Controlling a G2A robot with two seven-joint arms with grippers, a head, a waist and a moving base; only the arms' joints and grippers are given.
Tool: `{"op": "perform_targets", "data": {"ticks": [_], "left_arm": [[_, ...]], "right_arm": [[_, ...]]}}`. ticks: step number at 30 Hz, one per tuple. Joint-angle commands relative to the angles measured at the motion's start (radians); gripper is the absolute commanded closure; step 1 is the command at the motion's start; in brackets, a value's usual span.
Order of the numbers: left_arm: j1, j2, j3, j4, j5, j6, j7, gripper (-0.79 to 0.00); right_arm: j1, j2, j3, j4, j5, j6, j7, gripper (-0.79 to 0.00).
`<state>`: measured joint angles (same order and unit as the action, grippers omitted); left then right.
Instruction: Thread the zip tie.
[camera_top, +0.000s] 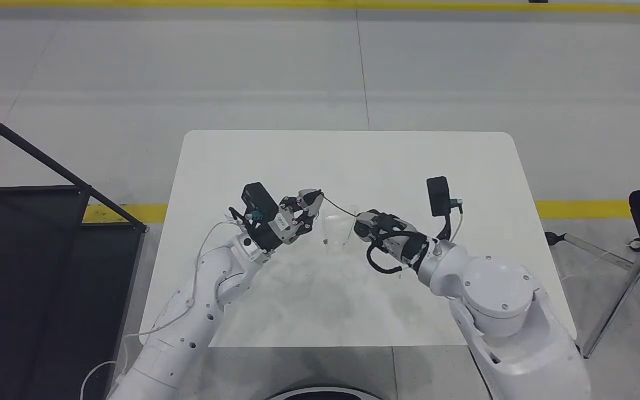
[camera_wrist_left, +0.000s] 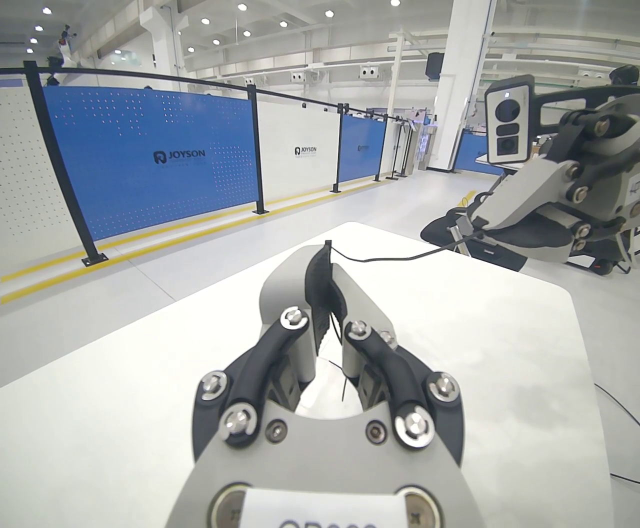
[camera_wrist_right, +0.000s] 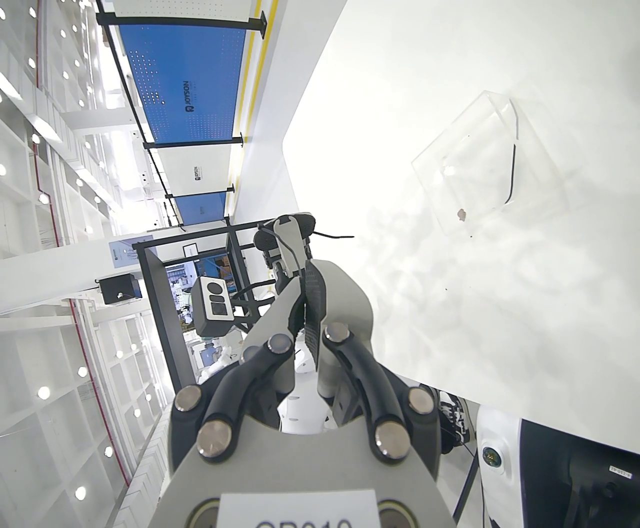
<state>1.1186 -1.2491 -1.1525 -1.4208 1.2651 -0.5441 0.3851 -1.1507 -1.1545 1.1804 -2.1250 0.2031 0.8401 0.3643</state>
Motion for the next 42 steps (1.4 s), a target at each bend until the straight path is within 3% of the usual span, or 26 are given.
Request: {"op": "perform_targets", "data": {"ticks": [1,28,42], "left_arm": [[0.0,0.0,0.0,0.001,-0.001,0.001,-0.001,0.0],[-0.005,-0.002,0.004,0.007,0.007,-0.007,-0.004,0.0],[-0.006,-0.004,0.009,0.01,0.013,-0.01,-0.01,0.0]], "right_arm": [[0.001,0.0,0.0,0.0,0.0,0.001,-0.001,0.0],[-0.016,-0.002,0.015,0.0,0.026,-0.039,-0.004,0.0],[-0.046,-0.004,0.032,-0.002,0.053,-0.132,-0.011,0.0]]}}
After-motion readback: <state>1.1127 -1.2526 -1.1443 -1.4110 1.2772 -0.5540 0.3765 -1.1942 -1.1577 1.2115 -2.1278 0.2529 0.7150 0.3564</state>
